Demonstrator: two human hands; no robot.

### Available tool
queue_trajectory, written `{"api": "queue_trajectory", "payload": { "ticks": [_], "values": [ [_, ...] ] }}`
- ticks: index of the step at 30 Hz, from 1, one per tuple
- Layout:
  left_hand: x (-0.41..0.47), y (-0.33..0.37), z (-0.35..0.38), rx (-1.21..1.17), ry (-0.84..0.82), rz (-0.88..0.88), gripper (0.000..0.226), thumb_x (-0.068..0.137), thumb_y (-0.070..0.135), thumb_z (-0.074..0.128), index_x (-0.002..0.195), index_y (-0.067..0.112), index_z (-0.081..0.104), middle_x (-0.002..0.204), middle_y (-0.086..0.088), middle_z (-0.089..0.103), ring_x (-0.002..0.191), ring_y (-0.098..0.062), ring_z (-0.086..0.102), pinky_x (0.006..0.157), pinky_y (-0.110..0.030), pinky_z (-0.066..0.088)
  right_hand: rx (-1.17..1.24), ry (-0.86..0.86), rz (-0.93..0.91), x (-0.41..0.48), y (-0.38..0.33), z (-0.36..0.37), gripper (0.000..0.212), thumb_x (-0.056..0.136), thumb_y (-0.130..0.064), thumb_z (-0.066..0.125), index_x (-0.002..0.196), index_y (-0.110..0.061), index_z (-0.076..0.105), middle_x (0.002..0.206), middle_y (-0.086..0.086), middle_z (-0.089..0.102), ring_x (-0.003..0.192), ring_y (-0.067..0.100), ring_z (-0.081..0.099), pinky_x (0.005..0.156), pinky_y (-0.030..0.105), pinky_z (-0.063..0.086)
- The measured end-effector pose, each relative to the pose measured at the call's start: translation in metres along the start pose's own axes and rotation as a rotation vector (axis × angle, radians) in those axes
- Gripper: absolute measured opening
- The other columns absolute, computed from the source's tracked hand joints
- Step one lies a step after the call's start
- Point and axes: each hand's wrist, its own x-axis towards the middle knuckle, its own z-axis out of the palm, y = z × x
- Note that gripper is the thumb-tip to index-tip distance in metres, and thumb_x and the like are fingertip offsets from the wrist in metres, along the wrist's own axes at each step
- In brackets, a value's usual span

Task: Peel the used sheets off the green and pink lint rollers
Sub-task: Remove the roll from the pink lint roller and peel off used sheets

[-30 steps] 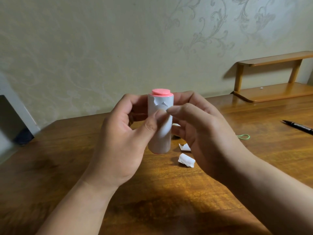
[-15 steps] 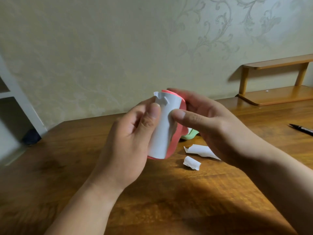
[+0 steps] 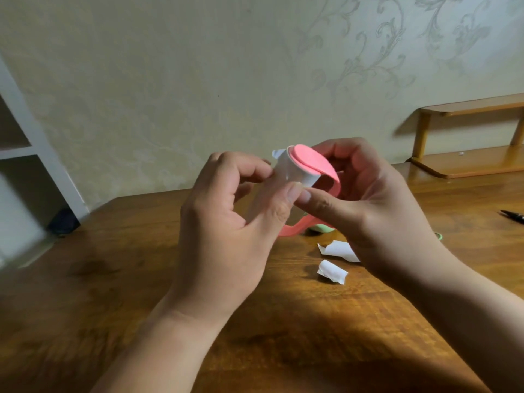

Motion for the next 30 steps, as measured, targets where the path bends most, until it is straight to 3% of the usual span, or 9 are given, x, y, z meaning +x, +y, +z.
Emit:
{"api": "queue_trajectory", "payload": {
  "ticks": [4,12,15,20,25,30],
  "values": [
    [-0.002,-0.001,0.003,-0.043,-0.002,-0.046,0.015,0.105,0.024,0.077,0.115,0.017,0.068,0.111,-0.003,0.077,0.107,-0.027,0.079,0.088,-0.047,0.068,-0.168,0.066,-0.055,-0.002,-0.003,0.003,0.047,0.086,-0.037,0.091,0.124,-0.027,0.064,0.111,-0.008,0.077,0.099,0.014,0.075,0.085,0.039,0.063],
    [-0.002,-0.005,0.003,-0.093,-0.07,-0.097,0.005,0.105,0.013,0.07,0.108,0.009,0.07,0.107,-0.011,0.079,0.102,-0.036,0.081,0.092,-0.052,0.066,-0.359,0.148,-0.144,-0.003,-0.001,0.007,0.049,0.086,-0.03,0.094,0.12,-0.034,0.059,0.11,-0.019,0.073,0.107,0.007,0.071,0.085,0.015,0.053],
    [-0.001,-0.003,0.003,-0.067,-0.062,-0.101,0.004,0.102,0.012,0.07,0.105,0.009,0.07,0.109,-0.009,0.077,0.105,-0.031,0.078,0.093,-0.045,0.066,-0.366,0.135,-0.153,-0.004,0.0,0.007,0.05,0.086,-0.03,0.094,0.121,-0.035,0.058,0.112,-0.02,0.072,0.109,0.007,0.071,0.086,0.017,0.054],
    [0.004,0.001,-0.001,-0.122,-0.029,-0.137,0.005,0.099,0.006,0.067,0.098,0.011,0.067,0.096,0.002,0.072,0.092,-0.005,0.071,0.079,-0.011,0.054,-0.291,0.092,-0.095,-0.005,0.002,0.006,0.047,0.088,-0.031,0.092,0.123,-0.034,0.061,0.113,-0.014,0.075,0.107,0.012,0.073,0.088,0.03,0.06],
    [0.003,0.005,-0.001,-0.164,-0.017,-0.132,0.004,0.105,0.011,0.063,0.109,0.011,0.063,0.099,0.002,0.069,0.092,-0.002,0.069,0.076,-0.01,0.052,-0.167,0.056,-0.019,-0.004,0.003,0.005,0.046,0.085,-0.038,0.089,0.123,-0.032,0.064,0.114,-0.006,0.077,0.105,0.018,0.075,0.088,0.055,0.064],
    [0.003,0.007,0.0,-0.162,-0.036,-0.134,0.025,0.103,0.036,0.079,0.116,0.024,0.061,0.109,0.011,0.072,0.107,-0.008,0.075,0.089,-0.018,0.058,-0.133,0.012,0.001,-0.005,0.005,0.002,0.047,0.087,-0.042,0.088,0.126,-0.031,0.063,0.116,-0.003,0.076,0.106,0.023,0.076,0.086,0.059,0.064]
  ]
}}
